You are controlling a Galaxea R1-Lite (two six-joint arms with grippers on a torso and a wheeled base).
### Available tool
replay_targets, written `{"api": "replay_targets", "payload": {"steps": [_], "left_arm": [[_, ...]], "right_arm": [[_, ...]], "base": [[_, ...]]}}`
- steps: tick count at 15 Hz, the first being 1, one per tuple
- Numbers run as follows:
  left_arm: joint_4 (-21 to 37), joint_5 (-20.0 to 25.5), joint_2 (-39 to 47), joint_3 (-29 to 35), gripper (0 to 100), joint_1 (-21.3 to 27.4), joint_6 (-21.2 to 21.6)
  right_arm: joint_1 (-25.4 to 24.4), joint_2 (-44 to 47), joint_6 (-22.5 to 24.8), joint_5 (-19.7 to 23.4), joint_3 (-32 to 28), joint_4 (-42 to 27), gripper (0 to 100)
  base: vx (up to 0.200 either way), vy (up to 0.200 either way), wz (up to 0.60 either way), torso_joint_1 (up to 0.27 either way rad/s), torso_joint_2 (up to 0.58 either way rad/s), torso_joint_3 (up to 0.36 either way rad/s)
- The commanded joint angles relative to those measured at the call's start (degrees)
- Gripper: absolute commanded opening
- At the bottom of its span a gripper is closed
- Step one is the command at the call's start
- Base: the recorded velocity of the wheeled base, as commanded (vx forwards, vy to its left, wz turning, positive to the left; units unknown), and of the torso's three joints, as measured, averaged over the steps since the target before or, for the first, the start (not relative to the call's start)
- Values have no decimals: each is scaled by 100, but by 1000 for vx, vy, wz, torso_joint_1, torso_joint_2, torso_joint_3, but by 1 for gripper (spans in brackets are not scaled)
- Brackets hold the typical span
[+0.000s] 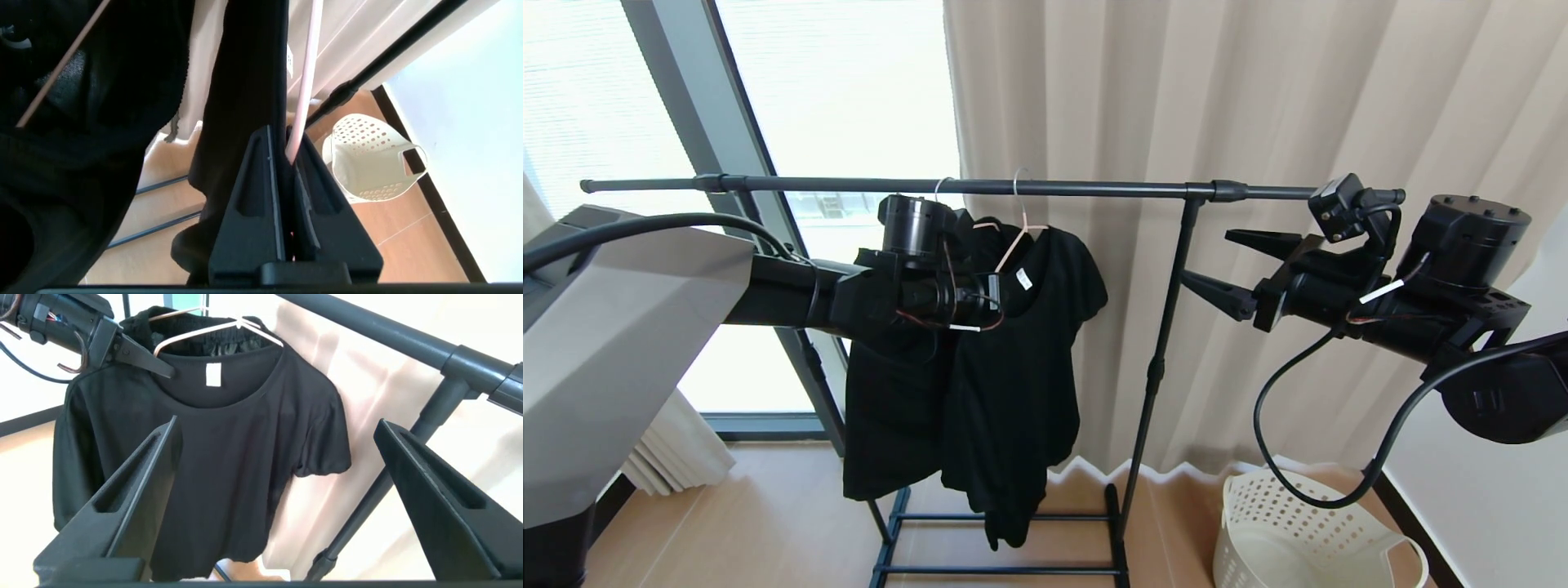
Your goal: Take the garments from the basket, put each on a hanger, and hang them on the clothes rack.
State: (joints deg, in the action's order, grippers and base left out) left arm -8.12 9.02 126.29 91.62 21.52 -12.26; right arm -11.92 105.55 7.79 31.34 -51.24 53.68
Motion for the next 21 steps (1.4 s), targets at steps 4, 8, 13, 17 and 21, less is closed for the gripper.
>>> {"api": "replay_targets", "payload": {"steps": [4, 8, 13, 17, 21], "left_arm": [[-5, -120, 53, 75, 0, 2, -101], [-23, -120, 97, 75, 0, 2, -101], [-23, -137, 141, 57, 0, 2, -92], [-14, -146, 132, 40, 100, 2, -92], [-14, -199, 53, -22, 100, 2, -92]], "right_arm": [[-3, 19, 3, 3, 0, 3, 100], [-3, 80, 3, 3, -18, 3, 100], [-3, 80, 12, 3, -27, 3, 100], [-3, 80, 12, -5, -18, 3, 100], [-3, 80, 12, -5, -27, 3, 100]], "base": [[0, 0, 0, 0, 0, 0], [0, 0, 0, 0, 0, 0], [0, 0, 0, 0, 0, 0], [0, 0, 0, 0, 0, 0], [0, 0, 0, 0, 0, 0]]}}
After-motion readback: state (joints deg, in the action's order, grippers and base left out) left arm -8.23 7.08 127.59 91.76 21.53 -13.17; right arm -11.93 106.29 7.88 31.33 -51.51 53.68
